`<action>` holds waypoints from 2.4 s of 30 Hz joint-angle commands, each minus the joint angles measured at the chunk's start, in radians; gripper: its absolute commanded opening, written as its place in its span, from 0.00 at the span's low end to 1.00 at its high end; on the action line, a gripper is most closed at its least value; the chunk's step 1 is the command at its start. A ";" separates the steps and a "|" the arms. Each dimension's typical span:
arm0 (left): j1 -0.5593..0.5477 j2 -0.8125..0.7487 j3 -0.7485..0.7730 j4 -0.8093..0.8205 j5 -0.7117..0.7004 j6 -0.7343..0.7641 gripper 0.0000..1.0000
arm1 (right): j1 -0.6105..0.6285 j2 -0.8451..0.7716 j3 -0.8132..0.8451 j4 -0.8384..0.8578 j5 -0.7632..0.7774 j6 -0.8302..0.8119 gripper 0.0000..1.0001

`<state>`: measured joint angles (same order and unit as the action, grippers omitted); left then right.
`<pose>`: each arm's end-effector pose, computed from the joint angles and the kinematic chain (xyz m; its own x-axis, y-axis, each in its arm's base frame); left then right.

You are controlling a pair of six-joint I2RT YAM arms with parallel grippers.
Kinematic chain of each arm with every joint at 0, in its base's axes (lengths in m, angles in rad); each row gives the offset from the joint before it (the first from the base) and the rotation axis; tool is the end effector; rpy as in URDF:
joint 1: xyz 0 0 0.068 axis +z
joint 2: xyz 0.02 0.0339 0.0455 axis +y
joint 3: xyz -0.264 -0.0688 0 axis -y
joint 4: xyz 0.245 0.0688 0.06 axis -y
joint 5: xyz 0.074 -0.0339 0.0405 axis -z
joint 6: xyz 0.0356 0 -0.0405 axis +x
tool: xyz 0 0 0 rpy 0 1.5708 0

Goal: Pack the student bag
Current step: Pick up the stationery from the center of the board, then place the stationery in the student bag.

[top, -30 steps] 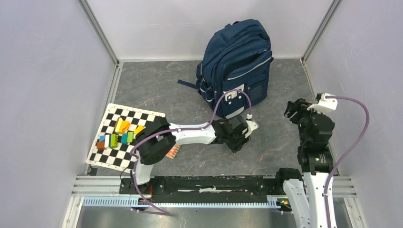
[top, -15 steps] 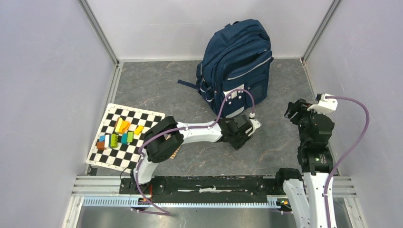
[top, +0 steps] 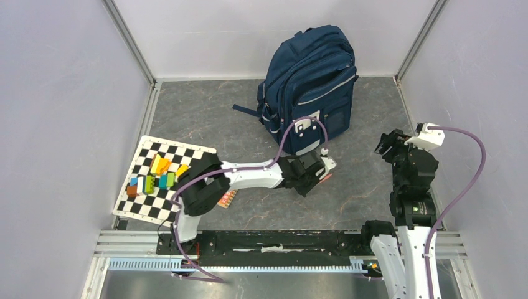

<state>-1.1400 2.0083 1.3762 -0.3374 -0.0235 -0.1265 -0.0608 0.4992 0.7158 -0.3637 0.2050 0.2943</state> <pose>0.1791 -0.3876 0.1659 -0.4555 0.6891 -0.5636 0.8522 0.5207 -0.0522 0.1216 -0.0147 0.3352 -0.0645 0.2884 -0.9553 0.2917 0.9209 0.2584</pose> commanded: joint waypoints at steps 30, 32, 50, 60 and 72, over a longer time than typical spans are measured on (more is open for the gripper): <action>0.387 -0.165 0.754 -0.114 0.333 0.257 0.03 | -0.002 0.095 0.050 0.228 0.099 -0.053 0.67; 0.393 -0.156 0.743 -0.111 0.329 0.260 0.03 | -0.002 0.097 0.047 0.236 0.101 -0.053 0.67; 0.398 -0.192 0.670 -0.143 0.276 0.278 0.37 | -0.002 0.171 0.044 0.307 0.062 -0.050 0.67; 0.398 -0.236 0.691 -0.113 0.233 0.205 0.68 | -0.002 0.277 0.100 0.355 -0.084 -0.085 0.75; 0.471 -0.311 0.679 -0.185 0.117 0.014 1.00 | -0.002 0.519 0.366 0.484 -0.586 -0.261 0.77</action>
<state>-0.7158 1.7508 2.0468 -0.4938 0.1429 -0.0116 -0.0608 0.9527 0.9451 0.0311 -0.1982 0.0937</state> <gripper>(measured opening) 0.988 0.771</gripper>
